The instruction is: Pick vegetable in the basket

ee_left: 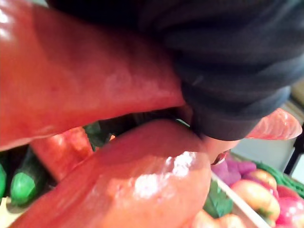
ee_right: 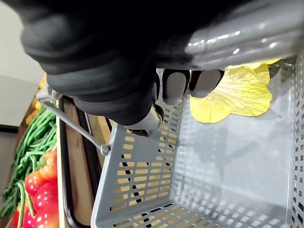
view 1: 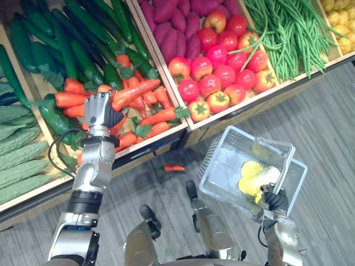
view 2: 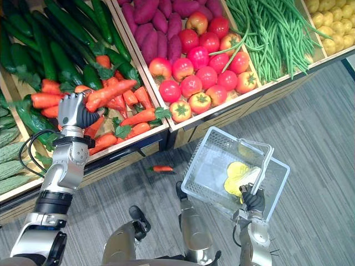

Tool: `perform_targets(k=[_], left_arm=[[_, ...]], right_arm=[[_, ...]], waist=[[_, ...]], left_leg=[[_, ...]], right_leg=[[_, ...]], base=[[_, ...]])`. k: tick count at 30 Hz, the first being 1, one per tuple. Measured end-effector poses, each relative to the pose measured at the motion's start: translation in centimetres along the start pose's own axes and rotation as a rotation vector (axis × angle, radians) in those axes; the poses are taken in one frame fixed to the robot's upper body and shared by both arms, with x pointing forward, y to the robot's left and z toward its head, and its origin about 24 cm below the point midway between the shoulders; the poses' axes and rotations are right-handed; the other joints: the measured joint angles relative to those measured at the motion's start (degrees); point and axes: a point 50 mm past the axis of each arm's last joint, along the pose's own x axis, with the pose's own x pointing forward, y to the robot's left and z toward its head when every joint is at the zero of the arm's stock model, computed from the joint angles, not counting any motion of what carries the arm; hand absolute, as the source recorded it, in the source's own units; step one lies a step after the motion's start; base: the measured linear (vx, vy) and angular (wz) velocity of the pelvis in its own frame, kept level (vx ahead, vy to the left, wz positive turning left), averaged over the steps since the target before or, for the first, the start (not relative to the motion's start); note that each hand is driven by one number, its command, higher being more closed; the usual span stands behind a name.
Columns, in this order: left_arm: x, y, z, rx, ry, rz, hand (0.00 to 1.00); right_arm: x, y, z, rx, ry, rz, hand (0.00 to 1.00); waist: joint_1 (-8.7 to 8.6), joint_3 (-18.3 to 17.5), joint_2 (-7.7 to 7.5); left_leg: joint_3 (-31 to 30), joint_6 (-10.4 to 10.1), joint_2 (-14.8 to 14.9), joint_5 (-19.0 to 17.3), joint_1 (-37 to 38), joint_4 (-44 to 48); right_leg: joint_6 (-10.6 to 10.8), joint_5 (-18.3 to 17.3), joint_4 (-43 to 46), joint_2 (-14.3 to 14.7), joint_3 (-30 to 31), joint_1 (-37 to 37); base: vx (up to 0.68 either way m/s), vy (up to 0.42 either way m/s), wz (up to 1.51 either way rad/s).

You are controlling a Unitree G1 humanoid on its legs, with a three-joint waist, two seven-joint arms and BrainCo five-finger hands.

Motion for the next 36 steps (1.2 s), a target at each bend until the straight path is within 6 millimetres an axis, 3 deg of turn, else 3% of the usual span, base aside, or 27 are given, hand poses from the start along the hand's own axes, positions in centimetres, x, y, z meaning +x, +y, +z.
perform_targets(k=[5,9,14,18,21,26,27,28,29,30,31,32,33,34,36], left_arm=[[-1.9,0.7,1.7,-0.159,0.020,0.077,1.00],[-5.0,0.6,2.7,-0.327,0.074,0.096,1.00],[-7.9,1.6,3.6,-0.506,0.108,0.136,1.00],[-9.0,1.9,4.2,-0.562,0.102,0.138,1.00],[-9.5,1.8,4.8,-0.621,0.105,0.129,1.00],[-9.9,1.7,6.3,-0.736,0.079,0.107,1.00],[-9.9,1.7,6.6,-0.751,0.072,0.103,1.00],[-10.0,1.6,6.7,-0.759,0.068,0.098,1.00],[-9.9,1.6,6.7,-0.764,0.069,0.101,1.00],[-9.8,1.7,6.5,-0.763,0.072,0.107,1.00],[-9.8,1.7,6.4,-0.767,0.079,0.111,1.00],[-9.8,1.8,6.3,-0.771,0.085,0.112,1.00],[-9.8,1.6,6.1,-0.771,0.091,0.112,1.00],[-9.8,1.4,6.2,-0.777,0.096,0.105,1.00],[-9.8,-0.2,6.8,-0.802,0.105,0.035,1.00]], right_arm=[[-0.3,-0.4,-0.3,-0.006,0.013,-0.010,1.00],[-0.9,-1.2,-0.9,-0.014,0.037,-0.034,1.00],[-1.2,-2.7,-0.9,-0.007,0.038,-0.107,1.00],[-1.3,-2.9,-0.9,-0.008,0.037,-0.125,1.00],[-1.5,-3.2,-1.0,-0.012,0.043,-0.143,1.00],[-2.1,-2.2,1.1,-0.012,-0.041,-0.096,1.00],[-2.0,-1.7,1.7,-0.008,-0.067,-0.078,1.00],[-1.6,-1.1,2.1,0.001,-0.086,-0.057,1.00],[-1.4,-0.7,2.3,0.005,-0.093,-0.045,1.00],[-1.1,0.0,2.6,0.012,-0.103,-0.023,1.00],[-0.9,0.4,2.7,0.016,-0.108,-0.012,1.00],[-0.8,0.5,2.6,0.015,-0.106,-0.007,1.00],[-0.6,1.0,2.7,0.011,-0.106,0.012,1.00],[-0.4,1.2,2.7,0.005,-0.108,0.022,1.00],[0.2,2.3,2.8,-0.013,-0.101,0.070,1.00]], waist=[[0.08,-1.75,1.86],[0.03,-4.59,3.57],[0.12,-8.00,4.37],[0.19,-8.79,4.34],[0.12,-10.09,4.64],[0.20,-10.83,5.22],[0.05,-11.07,5.13],[0.06,-11.14,5.61],[0.20,-11.16,5.74],[0.52,-11.15,5.78],[1.55,-11.20,5.78],[1.85,-11.21,5.77],[1.94,-11.34,5.96],[1.80,-11.39,6.48],[1.60,-12.14,8.89]], left_leg=[[-0.40,-0.02,-0.55,0.07,0.96,-0.60],[-0.18,-0.32,-0.60,0.24,3.72,-2.95],[0.77,-0.55,-1.33,0.32,6.56,-4.48],[3.22,-0.96,-1.10,-0.25,9.09,-4.31],[6.34,-1.58,-0.02,-2.33,10.36,-2.32],[15.52,-1.99,4.28,-7.37,11.55,5.16],[19.03,-1.82,5.05,-7.87,12.18,5.78],[22.36,-1.69,5.83,-7.90,12.94,5.68],[24.21,-1.66,6.23,-7.89,13.56,5.62],[27.47,-1.66,6.67,-7.89,15.04,5.35],[30.19,-1.69,6.51,-7.88,17.10,4.79],[30.71,-1.85,6.42,-7.79,18.01,4.69],[30.98,-2.01,6.56,-7.71,19.36,4.74],[31.10,-2.02,6.80,-7.70,19.79,4.96],[30.69,-1.15,12.23,-7.18,20.33,12.81]], right_leg=[[0.22,-0.19,-0.01,-0.25,-0.17,0.69],[0.33,-0.28,-0.14,0.05,-0.04,2.56],[1.05,-1.32,-0.77,-0.28,0.92,4.50],[1.39,-1.56,-0.43,0.22,3.49,5.48],[1.98,-1.99,0.73,1.22,6.71,5.19],[2.40,-1.70,3.21,4.85,13.99,2.13],[0.63,-2.83,2.85,4.04,10.01,0.54],[-2.54,-4.50,4.55,0.90,-2.86,-0.99],[-3.82,-5.28,5.84,-1.28,-11.30,-1.80],[-6.30,-6.96,9.36,-5.88,-26.49,-2.60],[-7.55,-7.49,12.69,-9.94,-37.98,-1.97],[-8.18,-6.34,13.52,-11.05,-41.58,-1.40],[-6.37,-4.44,14.61,-11.16,-42.69,-1.47],[-5.74,-4.78,15.15,-10.40,-41.46,-1.96],[-5.94,-6.69,14.43,-5.63,-37.03,-2.15]], base=[[0.01,0.001,0.01],[0.04,0.006,-0.01],[0.00,0.002,-0.06],[-0.02,0.004,-0.32],[-0.03,0.007,-0.57],[-0.03,0.027,-1.03],[-0.06,0.050,-1.29],[-0.04,0.060,-1.33],[0.03,0.060,-1.43],[0.08,-0.007,-1.50],[0.10,-0.049,-1.49],[0.14,-0.143,-1.37],[0.14,-0.159,-0.99],[0.18,-0.210,-1.11],[0.21,-0.213,-1.26]])
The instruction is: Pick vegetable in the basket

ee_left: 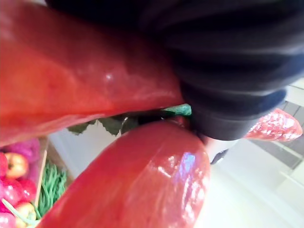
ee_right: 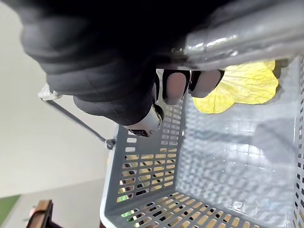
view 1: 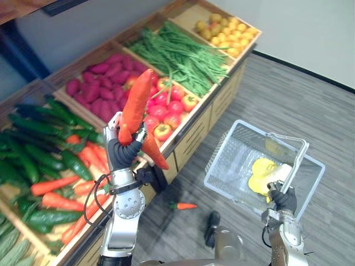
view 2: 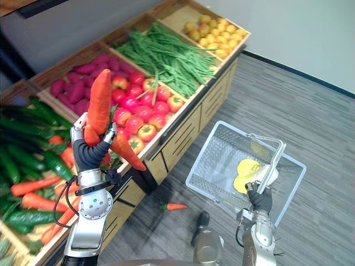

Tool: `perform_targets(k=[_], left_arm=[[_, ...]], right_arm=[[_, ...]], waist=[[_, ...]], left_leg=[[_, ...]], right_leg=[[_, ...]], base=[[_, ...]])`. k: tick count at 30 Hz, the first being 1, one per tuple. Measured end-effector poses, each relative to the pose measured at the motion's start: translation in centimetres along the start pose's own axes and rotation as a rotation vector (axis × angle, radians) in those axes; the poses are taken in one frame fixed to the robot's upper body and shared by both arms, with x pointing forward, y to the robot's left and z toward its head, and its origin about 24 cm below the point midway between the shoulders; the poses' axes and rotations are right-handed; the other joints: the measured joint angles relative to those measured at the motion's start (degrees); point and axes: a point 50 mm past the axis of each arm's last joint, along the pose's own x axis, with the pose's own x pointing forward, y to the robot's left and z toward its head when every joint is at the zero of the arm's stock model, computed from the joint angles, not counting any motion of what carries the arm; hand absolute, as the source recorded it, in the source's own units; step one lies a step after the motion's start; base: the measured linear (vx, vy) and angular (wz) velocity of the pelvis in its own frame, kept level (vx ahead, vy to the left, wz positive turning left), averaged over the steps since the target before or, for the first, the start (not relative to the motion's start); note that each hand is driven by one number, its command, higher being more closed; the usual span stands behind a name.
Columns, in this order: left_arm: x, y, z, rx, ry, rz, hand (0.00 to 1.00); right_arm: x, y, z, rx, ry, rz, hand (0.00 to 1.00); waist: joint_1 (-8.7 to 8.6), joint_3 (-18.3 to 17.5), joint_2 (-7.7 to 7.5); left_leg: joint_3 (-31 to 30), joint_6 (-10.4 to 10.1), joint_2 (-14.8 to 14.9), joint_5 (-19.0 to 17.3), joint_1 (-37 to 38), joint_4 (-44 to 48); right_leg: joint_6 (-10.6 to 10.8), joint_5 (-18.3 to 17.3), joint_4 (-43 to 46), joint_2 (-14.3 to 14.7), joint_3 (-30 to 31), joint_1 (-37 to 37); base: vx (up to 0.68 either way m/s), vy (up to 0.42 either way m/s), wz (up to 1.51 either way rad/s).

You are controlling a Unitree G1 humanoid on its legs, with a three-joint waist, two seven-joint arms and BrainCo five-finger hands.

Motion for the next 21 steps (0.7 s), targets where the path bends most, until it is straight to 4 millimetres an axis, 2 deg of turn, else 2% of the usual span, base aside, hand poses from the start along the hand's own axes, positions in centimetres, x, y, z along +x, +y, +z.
perform_targets(k=[1,2,3,4,5,7,8,9,10,11,12,14,15,18,21], left_arm=[[0.0,-0.2,-0.2,0.000,0.009,-0.013,1.00],[-0.2,-0.6,-0.5,-0.010,0.025,-0.035,1.00],[-0.4,-1.0,-0.6,-0.024,0.036,-0.050,1.00],[-0.7,-1.6,-0.8,-0.040,0.047,-0.080,1.00],[-1.1,-2.1,-0.9,-0.060,0.064,-0.107,1.00],[-1.4,-2.4,-1.0,-0.067,0.076,-0.120,1.00],[-1.4,-2.4,-1.0,-0.067,0.076,-0.120,1.00],[-1.4,-2.4,-1.0,-0.068,0.074,-0.119,1.00],[-1.4,-2.4,-1.0,-0.071,0.073,-0.118,1.00],[-1.4,-2.4,-1.0,-0.074,0.074,-0.116,1.00],[-1.4,-2.6,-0.8,-0.085,0.075,-0.111,1.00],[-1.4,-3.2,-0.9,-0.104,0.079,-0.139,1.00],[-1.3,-3.7,-0.9,-0.106,0.074,-0.164,1.00],[-1.2,-4.3,-0.4,-0.135,0.058,-0.184,1.00],[-1.2,-4.3,-0.4,-0.142,0.062,-0.186,1.00]], right_arm=[[0.1,0.7,0.0,-0.003,0.006,0.031,1.00],[0.1,1.6,-0.1,-0.010,0.012,0.070,1.00],[0.1,2.2,-0.2,-0.013,0.014,0.095,1.00],[0.3,3.1,0.1,-0.014,0.001,0.127,1.00],[0.6,3.8,0.5,-0.016,-0.013,0.155,1.00],[0.8,4.7,0.8,-0.015,-0.027,0.186,1.00],[0.8,5.0,0.9,-0.016,-0.031,0.194,1.00],[0.9,5.4,1.0,-0.021,-0.035,0.208,1.00],[0.8,5.7,1.0,-0.028,-0.035,0.221,1.00],[0.8,5.9,0.9,-0.036,-0.035,0.227,1.00],[0.8,6.1,1.0,-0.048,-0.038,0.238,1.00],[0.5,6.7,0.8,-0.034,-0.032,0.253,1.00],[0.3,7.3,0.7,-0.009,-0.027,0.259,1.00],[0.1,7.7,0.7,0.002,-0.027,0.270,1.00],[-0.2,8.5,0.5,0.008,-0.016,0.305,1.00]], waist=[[0.21,-0.10,0.29],[0.99,-0.10,0.29],[1.43,-0.09,0.35],[1.68,-0.05,0.25],[2.27,0.00,0.05],[3.69,0.10,-0.13],[4.08,0.28,-0.41],[5.03,0.24,-0.34],[5.94,0.07,-0.04],[6.13,-0.21,0.38],[6.10,-0.96,2.14],[5.33,-1.38,0.65],[4.76,-1.93,-0.87],[4.54,-2.05,-0.96],[4.61,-2.27,-0.91]], left_leg=[[-1.71,2.67,2.85,1.55,-0.93,5.69],[-6.50,8.11,5.81,4.86,-2.64,13.24],[-11.14,7.69,6.01,4.12,-4.28,16.46],[-20.99,5.24,3.03,1.19,-8.93,18.77],[-28.24,4.67,-1.05,-0.92,-12.50,18.12],[-34.47,5.09,-5.89,-2.75,-15.72,13.39],[-36.55,5.11,-7.21,-2.76,-16.66,11.32],[-41.19,4.65,-10.11,-2.50,-17.76,6.48],[-45.42,2.82,-12.09,-0.93,-17.94,0.38],[-46.77,1.32,-12.42,1.21,-17.74,-3.01],[-48.50,0.50,-12.04,6.93,-17.81,-7.87],[-47.03,0.55,-13.03,6.37,-14.77,-11.54],[-45.35,1.63,-15.08,8.06,-12.83,-15.91],[-44.57,2.30,-16.85,9.29,-10.67,-19.67],[-42.98,2.33,-17.04,9.32,-7.99,-22.19]], right_leg=[[-0.62,-0.42,-0.99,1.95,2.07,0.76],[-1.70,-0.29,-3.43,4.65,5.23,2.71],[-1.97,-0.15,-5.00,5.83,6.88,3.84],[-2.21,-0.07,-6.62,6.78,9.73,5.03],[-2.29,-0.02,-7.64,7.08,12.64,6.15],[-2.25,0.00,-8.80,7.16,17.09,8.21],[-2.21,0.03,-9.24,7.16,18.49,9.03],[-1.18,0.69,-9.69,7.07,20.95,10.44],[-0.36,1.20,-10.25,7.35,22.92,11.59],[0.27,1.34,-10.64,7.73,23.91,11.99],[1.54,1.71,-12.14,9.22,25.67,13.22],[2.60,2.27,-13.79,8.26,27.39,14.17],[3.82,2.40,-14.45,6.54,28.36,13.79],[4.42,2.24,-14.45,5.26,29.42,13.88],[4.44,2.27,-14.44,5.21,30.30,14.59]], base=[[0.27,-0.262,-1.55],[0.23,-0.195,-1.34],[0.28,-0.161,-1.43],[0.24,-0.024,-1.34],[0.24,0.006,-1.34],[0.22,0.034,-1.17],[0.22,0.068,-1.25],[0.20,0.104,-1.27],[0.19,0.126,-1.33],[0.18,0.170,-1.20],[0.22,0.239,-0.91],[0.22,0.238,-0.55],[0.13,0.138,-0.18],[0.09,0.118,-0.10],[0.06,0.073,-0.26]])
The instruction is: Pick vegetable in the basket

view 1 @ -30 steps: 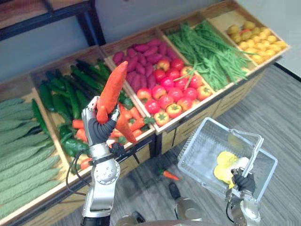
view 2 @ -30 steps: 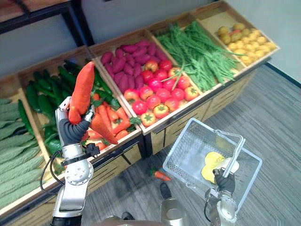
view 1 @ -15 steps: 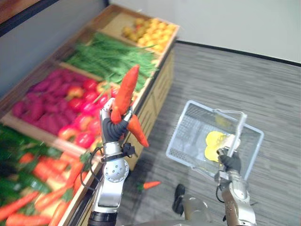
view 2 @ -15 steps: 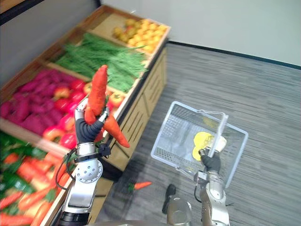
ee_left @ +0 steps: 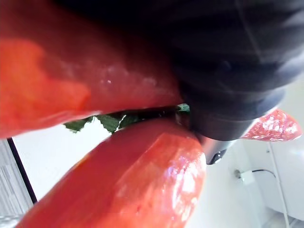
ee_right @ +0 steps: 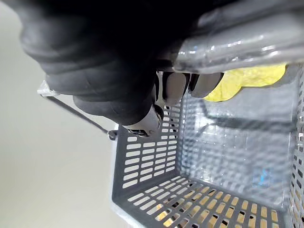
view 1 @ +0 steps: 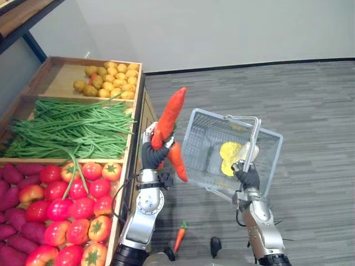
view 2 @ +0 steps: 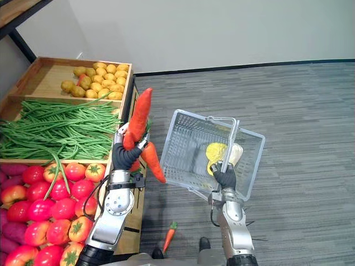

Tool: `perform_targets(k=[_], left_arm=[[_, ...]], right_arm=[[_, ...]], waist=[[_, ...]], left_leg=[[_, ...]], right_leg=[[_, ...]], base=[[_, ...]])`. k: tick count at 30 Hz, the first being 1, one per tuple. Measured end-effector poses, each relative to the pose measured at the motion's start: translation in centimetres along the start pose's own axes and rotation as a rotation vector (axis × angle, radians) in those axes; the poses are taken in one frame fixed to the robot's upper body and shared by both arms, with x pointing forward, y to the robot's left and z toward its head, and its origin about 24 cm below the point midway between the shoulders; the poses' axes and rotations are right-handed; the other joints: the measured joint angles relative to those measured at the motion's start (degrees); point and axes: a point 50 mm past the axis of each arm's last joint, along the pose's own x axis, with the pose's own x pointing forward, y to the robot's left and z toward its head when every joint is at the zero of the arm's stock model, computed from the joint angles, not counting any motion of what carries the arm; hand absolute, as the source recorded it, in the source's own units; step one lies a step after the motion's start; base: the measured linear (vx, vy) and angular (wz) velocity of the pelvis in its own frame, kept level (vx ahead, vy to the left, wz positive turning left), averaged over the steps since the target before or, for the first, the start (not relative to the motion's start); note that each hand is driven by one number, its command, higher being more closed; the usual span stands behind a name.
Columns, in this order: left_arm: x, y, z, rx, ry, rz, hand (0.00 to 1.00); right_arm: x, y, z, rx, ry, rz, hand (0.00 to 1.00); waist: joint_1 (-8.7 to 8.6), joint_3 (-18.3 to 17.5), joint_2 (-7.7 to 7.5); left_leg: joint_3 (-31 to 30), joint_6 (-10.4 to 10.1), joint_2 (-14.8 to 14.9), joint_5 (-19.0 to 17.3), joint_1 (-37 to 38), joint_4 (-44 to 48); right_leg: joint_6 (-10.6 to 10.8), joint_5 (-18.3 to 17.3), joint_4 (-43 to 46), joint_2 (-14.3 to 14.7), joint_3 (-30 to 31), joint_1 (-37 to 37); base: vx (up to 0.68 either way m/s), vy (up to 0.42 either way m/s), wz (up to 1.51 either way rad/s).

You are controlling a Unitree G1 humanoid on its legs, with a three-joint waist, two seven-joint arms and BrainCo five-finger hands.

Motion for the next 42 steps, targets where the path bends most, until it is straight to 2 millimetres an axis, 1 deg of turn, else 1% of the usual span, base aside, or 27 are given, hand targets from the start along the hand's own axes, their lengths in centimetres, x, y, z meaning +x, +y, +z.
perform_targets(k=[4,5,10,12,14,16,19,21,23,24,27,29,30,33,35,38,42], left_arm=[[0.0,-0.3,0.0,-0.038,0.014,-0.017,1.00],[0.0,-0.9,-0.3,-0.062,0.031,-0.046,1.00],[-0.4,-2.3,-1.6,-0.108,0.111,-0.103,1.00],[-0.7,-3.1,-2.4,-0.115,0.152,-0.147,1.00],[-0.5,-3.7,-3.1,-0.117,0.182,-0.168,1.00],[-0.3,-4.0,-3.8,-0.108,0.207,-0.181,1.00],[-0.4,-4.5,-4.2,-0.094,0.221,-0.209,1.00],[-0.6,-5.2,-4.5,-0.082,0.236,-0.244,1.00],[-0.8,-5.7,-4.7,-0.074,0.245,-0.268,1.00],[-0.9,-5.8,-5.0,-0.065,0.259,-0.277,1.00],[-1.4,-6.2,-5.6,-0.050,0.289,-0.310,1.00],[-1.5,-6.5,-6.0,-0.037,0.303,-0.333,1.00],[-1.5,-6.7,-6.2,-0.027,0.309,-0.348,0.00],[-1.7,-7.1,-7.2,0.014,0.347,-0.379,0.00],[-2.3,-6.9,-8.4,0.053,0.402,-0.405,0.00],[-2.8,-6.8,-9.0,0.077,0.429,-0.434,0.00],[-2.8,-6.9,-9.0,0.082,0.432,-0.450,0.00]], right_arm=[[0.2,1.1,0.2,0.042,-0.004,0.050,1.00],[0.2,1.4,0.3,0.069,-0.006,0.065,1.00],[-0.1,2.6,0.1,0.125,0.016,0.115,1.00],[-0.5,3.1,-0.3,0.157,0.040,0.139,1.00],[-1.0,3.4,-0.4,0.199,0.050,0.156,1.00],[-1.7,4.0,-0.8,0.239,0.076,0.201,1.00],[-2.4,4.1,-1.1,0.294,0.107,0.240,1.00],[-2.9,3.7,-1.6,0.326,0.135,0.242,1.00],[-3.1,3.8,-1.8,0.344,0.151,0.256,1.00],[-3.2,3.9,-2.0,0.363,0.165,0.268,1.00],[-3.8,4.8,-2.5,0.395,0.207,0.310,1.00],[-4.2,5.4,-2.7,0.424,0.233,0.340,1.00],[-4.3,5.6,-2.8,0.436,0.242,0.351,1.00],[-4.7,6.1,-3.0,0.471,0.270,0.389,1.00],[-5.1,6.9,-3.2,0.508,0.292,0.435,1.00],[-5.3,7.3,-3.1,0.544,0.297,0.463,1.00],[-5.3,7.4,-2.5,0.573,0.283,0.469,1.00]], waist=[[-0.32,-0.13,-0.01],[-0.24,-0.27,-0.03],[-0.70,-1.06,-0.08],[-0.99,-1.86,-0.10],[-1.03,-2.23,-0.15],[-1.59,-2.65,-0.47],[-1.74,-2.82,-0.65],[-1.82,-2.83,-0.67],[-1.95,-2.83,-0.67],[-2.12,-2.83,-0.67],[-3.33,-2.84,-0.69],[-3.43,-2.91,-0.90],[-3.34,-2.92,-0.99],[-3.72,-2.83,-1.32],[-4.68,-2.87,-2.21],[-4.70,-2.92,-2.50],[-4.76,-2.91,-2.49]], left_leg=[[1.95,-0.18,0.02,0.11,1.58,-1.95],[2.59,-0.25,0.03,0.16,1.71,-2.34],[3.46,-0.52,0.12,0.32,2.11,-3.19],[3.63,-0.53,0.14,0.33,2.23,-3.44],[3.86,-0.64,0.11,0.40,2.39,-3.85],[4.06,-0.67,0.07,0.42,2.42,-4.15],[4.23,-0.70,-0.03,0.44,2.30,-4.16],[4.35,-0.70,-0.10,0.44,2.13,-4.37],[4.53,-0.72,-0.18,0.46,1.89,-4.58],[4.57,-0.72,-0.22,0.46,1.72,-4.66],[5.05,-0.73,-0.23,0.46,1.85,-4.86],[5.65,-0.73,-0.30,0.46,1.86,-4.99],[5.99,-0.73,-0.33,0.46,1.83,-5.00],[6.46,-0.72,-0.54,0.46,1.88,-5.00],[6.76,-0.73,-0.56,0.45,1.88,-4.99],[7.51,-0.74,-0.59,0.43,1.84,-5.02],[7.71,-0.73,-0.65,0.44,1.87,-5.03]], right_leg=[[0.19,0.12,-0.51,0.14,1.63,-0.12],[0.61,0.39,-1.13,0.22,2.34,-0.19],[0.79,0.51,-1.81,0.45,2.72,-0.19],[0.79,0.51,-1.91,0.50,2.78,-0.18],[0.80,0.51,-1.96,0.49,2.81,-0.20],[0.99,0.65,-2.47,0.46,3.05,-0.21],[1.07,0.73,-2.91,0.38,3.66,-0.29],[1.07,0.74,-3.04,0.37,3.74,-0.59],[1.06,0.75,-3.04,0.38,3.96,-1.12],[1.07,0.76,-3.08,0.37,4.03,-1.33],[1.07,0.79,-3.11,0.38,4.19,-1.42],[1.12,0.91,-3.09,0.38,4.73,-1.79],[1.21,1.10,-3.09,0.38,5.20,-2.04],[1.41,1.38,-3.09,0.21,5.61,-2.22],[1.41,1.40,-3.09,0.19,5.84,-2.37],[1.42,1.51,-3.06,0.25,6.66,-2.85],[1.47,1.61,-3.06,0.27,6.96,-2.98]], base=[[0.03,0.020,-0.27],[0.01,-0.006,-0.18],[-0.01,-0.010,-0.10],[-0.01,-0.004,-0.03],[0.00,0.000,0.00],[-0.02,-0.002,-0.05],[-0.01,-0.001,-0.08],[0.00,-0.002,-0.02],[0.00,-0.005,-0.07],[0.02,-0.003,-0.07],[0.02,0.002,-0.05],[0.00,0.007,-0.14],[-0.02,0.007,-0.15],[-0.04,0.005,-0.10],[-0.06,-0.018,-0.07],[-0.05,-0.022,-0.13],[-0.03,-0.019,-0.06]])
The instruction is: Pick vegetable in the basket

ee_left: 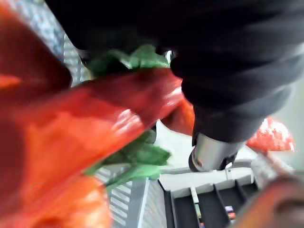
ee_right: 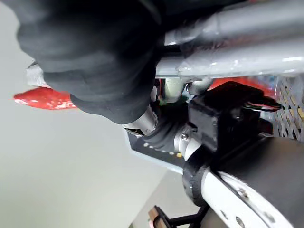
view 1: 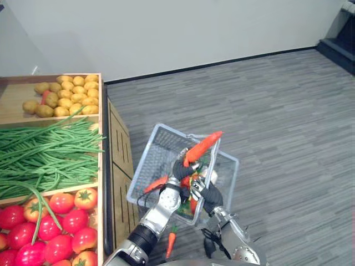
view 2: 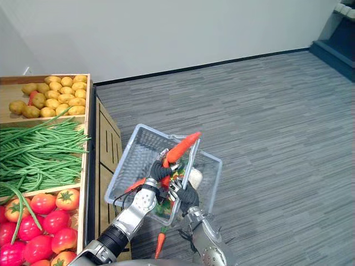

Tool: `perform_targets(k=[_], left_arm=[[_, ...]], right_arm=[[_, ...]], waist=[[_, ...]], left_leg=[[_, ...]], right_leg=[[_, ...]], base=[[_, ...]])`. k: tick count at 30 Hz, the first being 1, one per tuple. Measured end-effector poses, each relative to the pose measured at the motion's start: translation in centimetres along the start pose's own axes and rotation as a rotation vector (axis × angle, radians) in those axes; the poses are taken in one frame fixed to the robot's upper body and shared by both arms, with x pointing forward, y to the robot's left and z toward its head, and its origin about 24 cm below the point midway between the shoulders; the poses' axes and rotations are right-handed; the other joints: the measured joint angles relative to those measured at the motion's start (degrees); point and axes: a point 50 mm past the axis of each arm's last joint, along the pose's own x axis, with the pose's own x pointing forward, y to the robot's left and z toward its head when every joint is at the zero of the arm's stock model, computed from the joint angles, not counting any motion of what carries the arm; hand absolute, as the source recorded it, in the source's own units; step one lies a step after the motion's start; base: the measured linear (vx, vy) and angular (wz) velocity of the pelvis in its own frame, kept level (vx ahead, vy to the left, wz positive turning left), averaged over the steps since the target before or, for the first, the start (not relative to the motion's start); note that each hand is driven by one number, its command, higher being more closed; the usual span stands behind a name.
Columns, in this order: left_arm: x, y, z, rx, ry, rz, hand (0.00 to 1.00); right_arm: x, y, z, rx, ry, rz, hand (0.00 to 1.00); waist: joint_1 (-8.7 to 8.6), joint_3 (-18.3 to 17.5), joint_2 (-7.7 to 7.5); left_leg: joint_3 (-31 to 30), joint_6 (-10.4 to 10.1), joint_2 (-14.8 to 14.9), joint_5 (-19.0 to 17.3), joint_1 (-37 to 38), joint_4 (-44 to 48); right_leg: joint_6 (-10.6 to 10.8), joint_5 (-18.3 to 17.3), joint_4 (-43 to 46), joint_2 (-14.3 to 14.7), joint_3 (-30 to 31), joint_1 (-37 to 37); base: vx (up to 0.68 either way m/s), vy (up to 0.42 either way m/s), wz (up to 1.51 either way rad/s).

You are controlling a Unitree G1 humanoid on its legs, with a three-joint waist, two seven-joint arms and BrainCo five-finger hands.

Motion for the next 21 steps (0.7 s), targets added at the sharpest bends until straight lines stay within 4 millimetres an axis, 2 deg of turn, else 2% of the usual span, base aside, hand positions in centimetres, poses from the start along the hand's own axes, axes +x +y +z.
perform_targets(k=[5,14,19,21], left_arm=[[0.0,-0.3,0.1,-0.006,-0.001,-0.019,0.00],[-0.4,-0.5,0.9,-0.041,-0.030,-0.008,0.00],[-0.3,0.1,2.6,-0.061,-0.105,0.013,0.00],[-0.3,0.4,3.9,-0.078,-0.159,0.015,0.00]], right_arm=[[0.1,0.8,0.9,-0.014,-0.039,0.035,1.00],[0.1,-0.7,2.9,-0.136,-0.126,-0.065,1.00],[-0.3,-2.9,4.3,-0.203,-0.191,-0.192,1.00],[-0.8,-4.5,4.8,-0.245,-0.202,-0.283,1.00]], waist=[[-0.02,0.00,0.00],[0.01,0.07,0.10],[0.12,0.11,0.16],[0.12,0.11,0.15]], left_leg=[[0.08,0.00,-0.01,0.00,0.47,-0.09],[-0.81,0.00,-0.04,0.03,0.87,-0.21],[-2.29,0.14,-0.19,0.71,0.97,-1.20],[-3.19,0.18,-0.37,1.35,0.97,-2.13]], right_leg=[[-0.01,0.01,-0.01,0.00,-0.02,0.41],[-0.01,0.00,-0.58,-0.18,-1.00,1.55],[0.00,-0.03,-0.72,-0.33,-2.43,1.98],[0.01,-0.04,-0.73,-0.43,-3.32,2.00]], base=[[0.00,0.000,0.00],[-0.01,-0.015,0.05],[-0.01,-0.030,0.15],[-0.01,-0.021,0.21]])
